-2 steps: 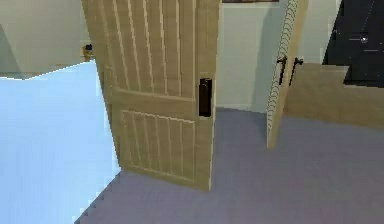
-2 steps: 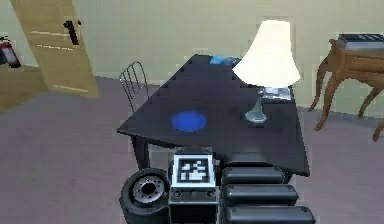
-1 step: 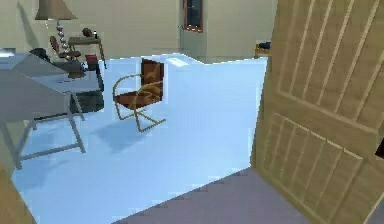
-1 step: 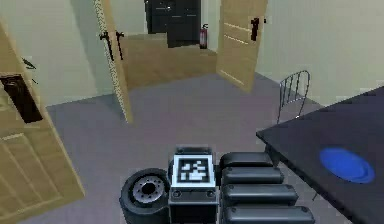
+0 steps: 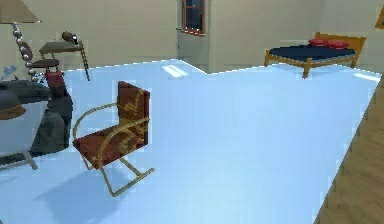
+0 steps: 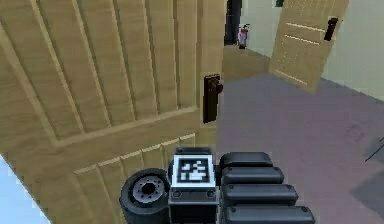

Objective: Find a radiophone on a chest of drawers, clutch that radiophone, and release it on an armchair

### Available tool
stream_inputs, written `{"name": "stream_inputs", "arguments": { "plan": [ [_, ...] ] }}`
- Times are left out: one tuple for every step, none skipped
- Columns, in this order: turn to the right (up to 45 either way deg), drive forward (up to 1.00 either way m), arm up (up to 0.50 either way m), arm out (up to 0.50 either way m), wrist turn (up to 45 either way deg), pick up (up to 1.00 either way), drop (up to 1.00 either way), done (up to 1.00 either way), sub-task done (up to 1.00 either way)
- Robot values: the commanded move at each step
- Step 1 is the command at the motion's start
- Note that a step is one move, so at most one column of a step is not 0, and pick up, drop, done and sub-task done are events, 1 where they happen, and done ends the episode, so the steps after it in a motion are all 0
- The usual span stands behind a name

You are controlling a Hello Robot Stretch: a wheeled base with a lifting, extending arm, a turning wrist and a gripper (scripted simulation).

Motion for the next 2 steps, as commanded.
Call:
{"name": "stream_inputs", "arguments": {
  "plan": [
    [0.0,0.75,0.0,0.0,0.0,0.0,0.0,0.0,0.0],
    [12.0,0.0,0.0,0.0,0.0,0.0,0.0,0.0,0.0]
  ]
}}
